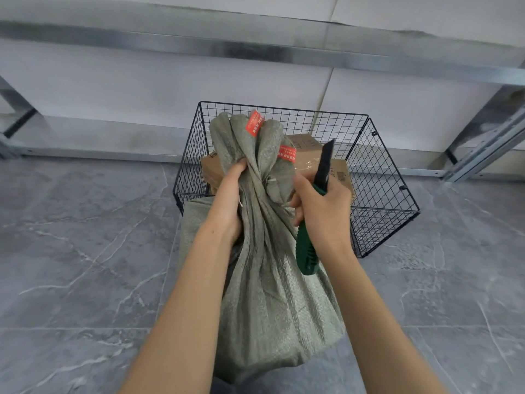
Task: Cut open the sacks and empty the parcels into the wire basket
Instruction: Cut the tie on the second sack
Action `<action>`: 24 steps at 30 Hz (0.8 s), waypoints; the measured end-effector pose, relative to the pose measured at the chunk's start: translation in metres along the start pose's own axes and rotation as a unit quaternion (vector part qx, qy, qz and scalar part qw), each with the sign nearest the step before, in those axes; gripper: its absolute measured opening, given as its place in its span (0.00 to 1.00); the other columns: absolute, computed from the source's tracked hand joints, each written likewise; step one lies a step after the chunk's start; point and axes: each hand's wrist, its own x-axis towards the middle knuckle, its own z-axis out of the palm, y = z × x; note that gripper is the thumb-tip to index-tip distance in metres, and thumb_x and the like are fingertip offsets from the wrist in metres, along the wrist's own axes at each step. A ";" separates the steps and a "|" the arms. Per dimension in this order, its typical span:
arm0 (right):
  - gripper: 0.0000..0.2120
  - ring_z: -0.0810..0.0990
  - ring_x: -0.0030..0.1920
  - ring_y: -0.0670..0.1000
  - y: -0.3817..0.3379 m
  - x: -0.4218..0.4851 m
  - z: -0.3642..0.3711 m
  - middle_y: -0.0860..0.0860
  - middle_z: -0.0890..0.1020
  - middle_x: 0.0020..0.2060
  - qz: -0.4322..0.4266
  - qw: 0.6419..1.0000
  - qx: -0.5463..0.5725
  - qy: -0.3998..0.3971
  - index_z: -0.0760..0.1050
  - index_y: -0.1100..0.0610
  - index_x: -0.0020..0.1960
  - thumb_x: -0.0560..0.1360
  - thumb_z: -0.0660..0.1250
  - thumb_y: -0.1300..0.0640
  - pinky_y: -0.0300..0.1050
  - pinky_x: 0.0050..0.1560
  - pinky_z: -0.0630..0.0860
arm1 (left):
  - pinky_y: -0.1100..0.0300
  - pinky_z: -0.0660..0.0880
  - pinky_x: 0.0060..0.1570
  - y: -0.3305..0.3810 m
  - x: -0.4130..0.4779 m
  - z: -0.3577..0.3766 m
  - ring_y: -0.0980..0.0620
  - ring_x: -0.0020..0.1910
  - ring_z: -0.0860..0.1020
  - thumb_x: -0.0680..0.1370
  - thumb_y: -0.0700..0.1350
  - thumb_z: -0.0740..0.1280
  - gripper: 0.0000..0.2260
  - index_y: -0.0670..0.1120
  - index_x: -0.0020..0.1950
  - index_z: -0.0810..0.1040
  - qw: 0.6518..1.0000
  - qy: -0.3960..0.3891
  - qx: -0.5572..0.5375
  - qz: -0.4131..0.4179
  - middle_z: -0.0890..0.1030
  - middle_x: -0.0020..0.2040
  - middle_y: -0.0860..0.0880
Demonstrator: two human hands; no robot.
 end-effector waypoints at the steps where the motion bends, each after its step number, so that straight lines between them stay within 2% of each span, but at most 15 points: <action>1: 0.07 0.69 0.20 0.49 0.001 -0.001 0.000 0.52 0.77 0.26 0.005 1.000 0.006 0.003 0.75 0.61 0.41 0.77 0.65 0.60 0.42 0.25 0.71 | 0.56 0.79 0.45 0.000 0.000 0.000 0.50 0.37 0.83 0.80 0.53 0.59 0.15 0.44 0.48 0.81 1.000 0.000 0.003 0.002 0.85 0.38 0.46; 4: 0.07 0.69 0.21 0.50 0.000 -0.004 0.002 0.53 0.77 0.27 -0.001 1.000 0.003 -0.017 0.74 0.60 0.41 0.77 0.65 0.60 0.42 0.25 0.70 | 0.55 0.78 0.47 0.000 0.000 -0.001 0.50 0.39 0.83 0.79 0.54 0.59 0.16 0.45 0.47 0.82 1.000 0.009 0.017 0.002 0.85 0.40 0.46; 6: 0.06 0.69 0.22 0.51 -0.004 -0.006 0.005 0.53 0.77 0.27 -0.017 0.999 0.009 -0.041 0.74 0.60 0.41 0.77 0.65 0.61 0.43 0.25 0.70 | 0.52 0.78 0.51 -0.001 0.000 -0.002 0.47 0.44 0.83 0.79 0.55 0.59 0.17 0.45 0.51 0.82 0.999 0.017 0.037 -0.003 0.85 0.44 0.44; 11: 0.06 0.69 0.22 0.49 -0.011 -0.014 0.018 0.55 0.79 0.28 -0.032 0.989 0.001 -0.145 0.76 0.61 0.40 0.75 0.68 0.61 0.41 0.26 0.69 | 0.51 0.77 0.51 -0.002 0.003 -0.008 0.42 0.47 0.82 0.77 0.58 0.60 0.21 0.43 0.54 0.82 0.995 0.050 0.085 0.006 0.85 0.45 0.42; 14: 0.09 0.70 0.24 0.45 -0.007 -0.017 0.024 0.53 0.78 0.28 -0.031 0.982 -0.069 -0.170 0.76 0.60 0.37 0.72 0.72 0.56 0.40 0.30 0.69 | 0.52 0.76 0.54 -0.002 0.007 -0.007 0.43 0.49 0.81 0.75 0.55 0.64 0.16 0.44 0.48 0.83 0.995 0.068 0.069 0.002 0.84 0.47 0.43; 16: 0.10 0.72 0.27 0.45 -0.003 -0.018 0.027 0.48 0.77 0.27 -0.032 0.978 -0.118 -0.170 0.76 0.57 0.36 0.69 0.73 0.53 0.41 0.32 0.69 | 0.57 0.77 0.44 -0.002 0.007 -0.004 0.47 0.41 0.80 0.77 0.53 0.64 0.13 0.45 0.44 0.80 0.996 0.066 0.058 -0.016 0.82 0.41 0.45; 19: 0.07 0.74 0.30 0.44 0.000 -0.018 0.031 0.45 0.77 0.27 -0.041 0.972 -0.164 -0.164 0.76 0.55 0.36 0.69 0.73 0.55 0.40 0.35 0.70 | 0.66 0.73 0.27 -0.004 0.009 -0.006 0.53 0.28 0.78 0.77 0.52 0.64 0.11 0.45 0.41 0.77 0.998 0.040 0.037 -0.033 0.79 0.32 0.49; 21: 0.05 0.75 0.32 0.45 0.000 -0.017 0.031 0.46 0.78 0.29 -0.050 0.966 -0.194 -0.160 0.77 0.56 0.36 0.69 0.70 0.58 0.39 0.35 0.70 | 0.68 0.71 0.24 -0.004 0.008 -0.007 0.55 0.24 0.77 0.78 0.51 0.63 0.12 0.46 0.39 0.76 0.999 0.024 0.027 -0.033 0.78 0.28 0.51; 24: 0.03 0.77 0.35 0.49 0.002 -0.015 0.031 0.49 0.80 0.31 -0.056 0.956 -0.243 -0.155 0.78 0.56 0.37 0.69 0.67 0.61 0.41 0.36 0.70 | 0.67 0.74 0.25 -0.002 0.009 -0.008 0.56 0.26 0.79 0.79 0.48 0.61 0.11 0.46 0.39 0.77 1.000 -0.001 0.022 -0.023 0.80 0.28 0.51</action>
